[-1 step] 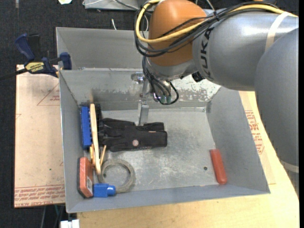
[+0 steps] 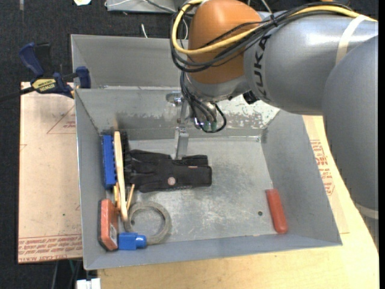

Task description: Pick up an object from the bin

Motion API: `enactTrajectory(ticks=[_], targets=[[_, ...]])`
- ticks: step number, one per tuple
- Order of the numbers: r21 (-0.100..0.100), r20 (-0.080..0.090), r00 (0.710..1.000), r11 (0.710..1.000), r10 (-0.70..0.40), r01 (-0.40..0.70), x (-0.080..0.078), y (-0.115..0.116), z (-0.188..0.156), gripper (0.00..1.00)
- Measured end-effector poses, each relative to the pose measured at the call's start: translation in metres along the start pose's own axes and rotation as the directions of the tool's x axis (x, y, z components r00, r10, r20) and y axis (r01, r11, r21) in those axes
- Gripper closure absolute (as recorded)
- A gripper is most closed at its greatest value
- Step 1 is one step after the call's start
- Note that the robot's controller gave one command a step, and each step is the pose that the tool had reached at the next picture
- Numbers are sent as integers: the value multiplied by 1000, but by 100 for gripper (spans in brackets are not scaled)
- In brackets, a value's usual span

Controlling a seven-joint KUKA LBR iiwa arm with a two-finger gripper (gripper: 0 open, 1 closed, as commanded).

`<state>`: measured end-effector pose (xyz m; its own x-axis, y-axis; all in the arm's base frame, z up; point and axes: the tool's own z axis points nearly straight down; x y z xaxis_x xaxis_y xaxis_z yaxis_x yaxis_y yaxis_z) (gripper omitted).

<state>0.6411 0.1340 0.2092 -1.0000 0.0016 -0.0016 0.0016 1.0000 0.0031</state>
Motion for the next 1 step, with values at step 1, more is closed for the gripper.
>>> enactTrajectory(ticks=[1], targets=[[-3, 5, 997, 997, 75, -75, -2, -53, 61, 0]])
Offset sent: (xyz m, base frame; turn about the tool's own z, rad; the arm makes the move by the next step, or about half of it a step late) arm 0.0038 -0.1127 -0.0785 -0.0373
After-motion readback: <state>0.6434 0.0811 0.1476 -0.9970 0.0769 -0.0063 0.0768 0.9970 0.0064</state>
